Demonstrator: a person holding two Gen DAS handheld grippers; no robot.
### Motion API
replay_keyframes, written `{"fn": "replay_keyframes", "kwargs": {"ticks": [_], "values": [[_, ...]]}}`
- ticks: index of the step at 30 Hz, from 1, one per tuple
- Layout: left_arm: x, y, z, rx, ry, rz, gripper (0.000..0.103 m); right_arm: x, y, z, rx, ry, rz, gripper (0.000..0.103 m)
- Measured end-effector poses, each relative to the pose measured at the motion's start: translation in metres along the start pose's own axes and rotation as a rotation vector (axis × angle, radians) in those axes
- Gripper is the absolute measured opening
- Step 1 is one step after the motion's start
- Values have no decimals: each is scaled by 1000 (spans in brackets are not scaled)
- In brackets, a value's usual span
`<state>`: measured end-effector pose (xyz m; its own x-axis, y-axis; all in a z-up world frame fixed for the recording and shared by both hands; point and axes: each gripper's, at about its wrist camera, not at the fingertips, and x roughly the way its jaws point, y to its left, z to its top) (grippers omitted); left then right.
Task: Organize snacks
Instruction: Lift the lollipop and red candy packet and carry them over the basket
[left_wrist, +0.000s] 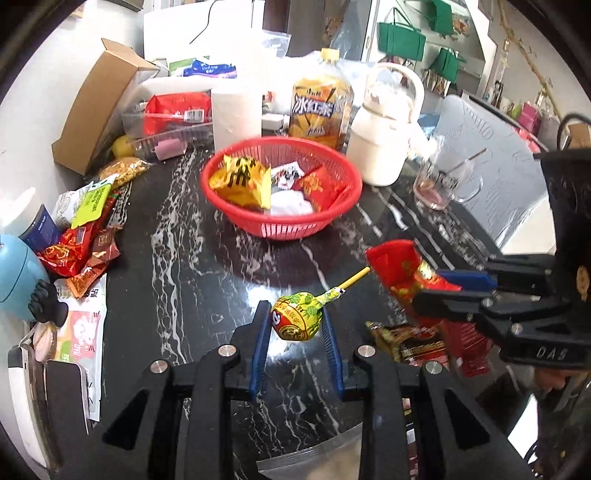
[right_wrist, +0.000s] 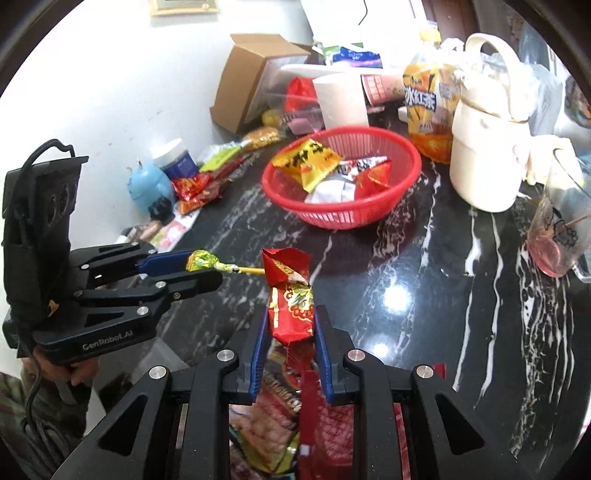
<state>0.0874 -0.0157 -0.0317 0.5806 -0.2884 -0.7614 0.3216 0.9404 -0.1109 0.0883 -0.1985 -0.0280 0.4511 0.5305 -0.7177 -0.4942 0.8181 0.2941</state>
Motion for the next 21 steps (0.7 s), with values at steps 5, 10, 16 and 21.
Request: {"fn": "replay_keyframes", "kwargs": {"ticks": [5, 10, 16, 21], "values": [[-14, -1, 11, -12, -31, 0, 27, -11, 8, 4, -3, -28, 26, 24], [-30, -7, 25, 3, -66, -9, 27, -24, 16, 9, -12, -64, 33, 24], [-46, -15, 44, 33, -125, -18, 27, -40, 20, 23, -23, -113, 39, 24], [-54, -16, 66, 43, -171, -54, 27, -51, 20, 41, -34, -155, 25, 24]]}}
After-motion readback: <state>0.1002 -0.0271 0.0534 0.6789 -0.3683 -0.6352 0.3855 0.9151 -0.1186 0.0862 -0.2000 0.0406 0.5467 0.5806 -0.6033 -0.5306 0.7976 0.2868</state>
